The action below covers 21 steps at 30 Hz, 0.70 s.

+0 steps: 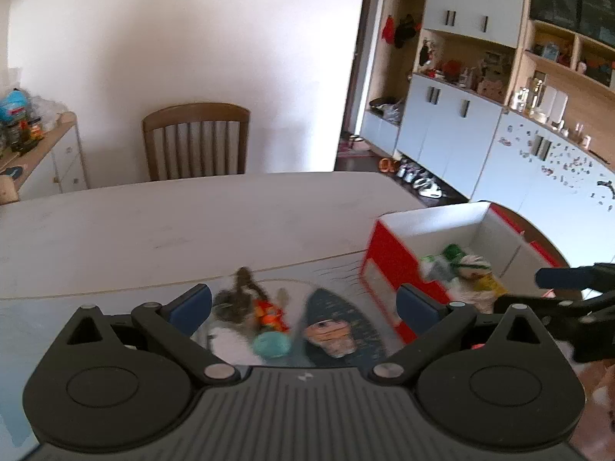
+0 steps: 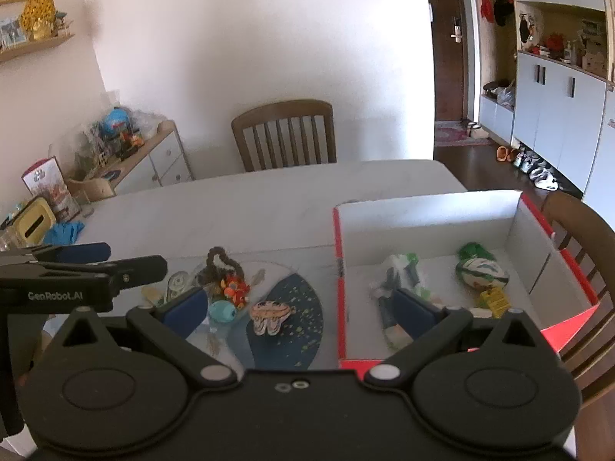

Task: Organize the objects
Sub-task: 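Withdraw both grippers from the red box back toward the mat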

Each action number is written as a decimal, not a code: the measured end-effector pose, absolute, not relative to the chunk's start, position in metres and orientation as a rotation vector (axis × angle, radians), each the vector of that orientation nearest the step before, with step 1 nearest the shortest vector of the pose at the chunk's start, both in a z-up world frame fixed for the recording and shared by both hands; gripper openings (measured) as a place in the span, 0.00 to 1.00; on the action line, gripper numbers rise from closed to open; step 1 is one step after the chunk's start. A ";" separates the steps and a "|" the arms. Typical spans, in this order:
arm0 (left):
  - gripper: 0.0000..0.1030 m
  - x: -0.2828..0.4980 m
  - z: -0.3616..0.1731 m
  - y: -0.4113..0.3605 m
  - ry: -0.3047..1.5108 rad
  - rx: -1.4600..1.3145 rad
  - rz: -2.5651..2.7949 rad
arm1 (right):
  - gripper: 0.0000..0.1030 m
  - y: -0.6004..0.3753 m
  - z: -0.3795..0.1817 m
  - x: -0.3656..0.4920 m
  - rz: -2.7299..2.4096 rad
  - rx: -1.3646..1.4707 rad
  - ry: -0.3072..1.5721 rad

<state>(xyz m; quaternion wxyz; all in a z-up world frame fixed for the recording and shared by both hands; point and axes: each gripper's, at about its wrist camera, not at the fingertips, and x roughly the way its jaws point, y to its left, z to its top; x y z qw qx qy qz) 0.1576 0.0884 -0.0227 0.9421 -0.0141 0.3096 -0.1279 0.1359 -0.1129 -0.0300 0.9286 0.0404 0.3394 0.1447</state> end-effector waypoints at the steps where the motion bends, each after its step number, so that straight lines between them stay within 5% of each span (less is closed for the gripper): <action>1: 1.00 0.158 -0.026 0.094 0.633 -0.025 -0.260 | 0.99 -0.110 -0.031 0.137 0.299 0.080 0.700; 21: 1.00 0.186 -0.099 0.153 0.757 0.013 -0.187 | 0.97 -0.045 -0.072 0.184 0.352 -0.065 0.848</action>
